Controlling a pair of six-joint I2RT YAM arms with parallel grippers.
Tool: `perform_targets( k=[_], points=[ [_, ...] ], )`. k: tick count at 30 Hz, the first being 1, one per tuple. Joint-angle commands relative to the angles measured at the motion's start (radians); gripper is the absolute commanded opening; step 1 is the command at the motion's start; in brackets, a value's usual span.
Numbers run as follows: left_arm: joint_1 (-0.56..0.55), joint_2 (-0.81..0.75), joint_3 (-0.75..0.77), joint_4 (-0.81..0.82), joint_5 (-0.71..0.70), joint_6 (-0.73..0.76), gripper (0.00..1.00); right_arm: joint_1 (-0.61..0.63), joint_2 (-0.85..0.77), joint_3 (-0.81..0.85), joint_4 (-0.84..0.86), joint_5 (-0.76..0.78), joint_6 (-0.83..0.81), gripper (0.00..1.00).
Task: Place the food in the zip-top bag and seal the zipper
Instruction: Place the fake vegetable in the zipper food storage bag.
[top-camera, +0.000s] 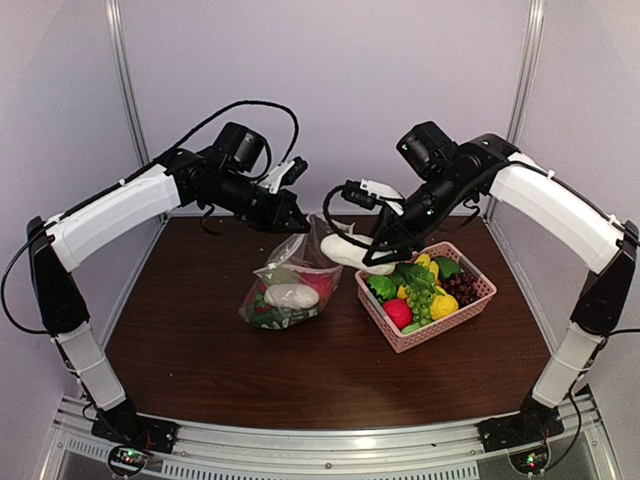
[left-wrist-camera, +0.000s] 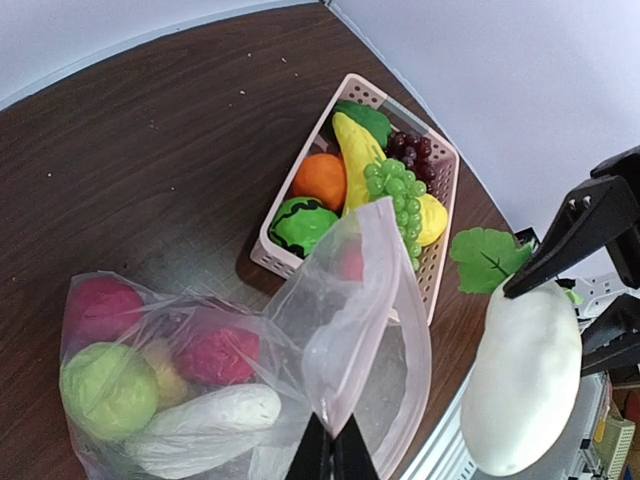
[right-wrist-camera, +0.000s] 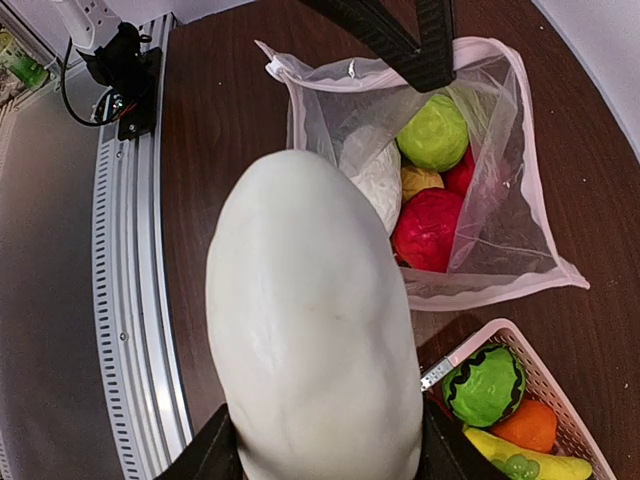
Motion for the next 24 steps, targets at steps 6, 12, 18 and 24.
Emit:
perform_targets(
  k=[6, 12, 18, 24],
  points=[
    [-0.001, -0.003, -0.015, 0.076, 0.081, -0.017, 0.0, 0.01, -0.041, 0.032, 0.217, -0.299, 0.002, 0.39],
    [0.0, -0.01, 0.017, 0.072, 0.182, -0.014, 0.0, 0.017, -0.094, -0.174, 0.677, -0.514, 0.149, 0.39],
    [0.0, -0.017, 0.058, 0.012, 0.212, 0.004, 0.0, 0.033, -0.018, -0.108, 0.826, -0.55, 0.216, 0.38],
    [0.0, -0.029, 0.082, -0.013, 0.223, 0.001, 0.0, 0.041, 0.045, -0.075, 0.81, -0.564, 0.16, 0.38]
  ],
)
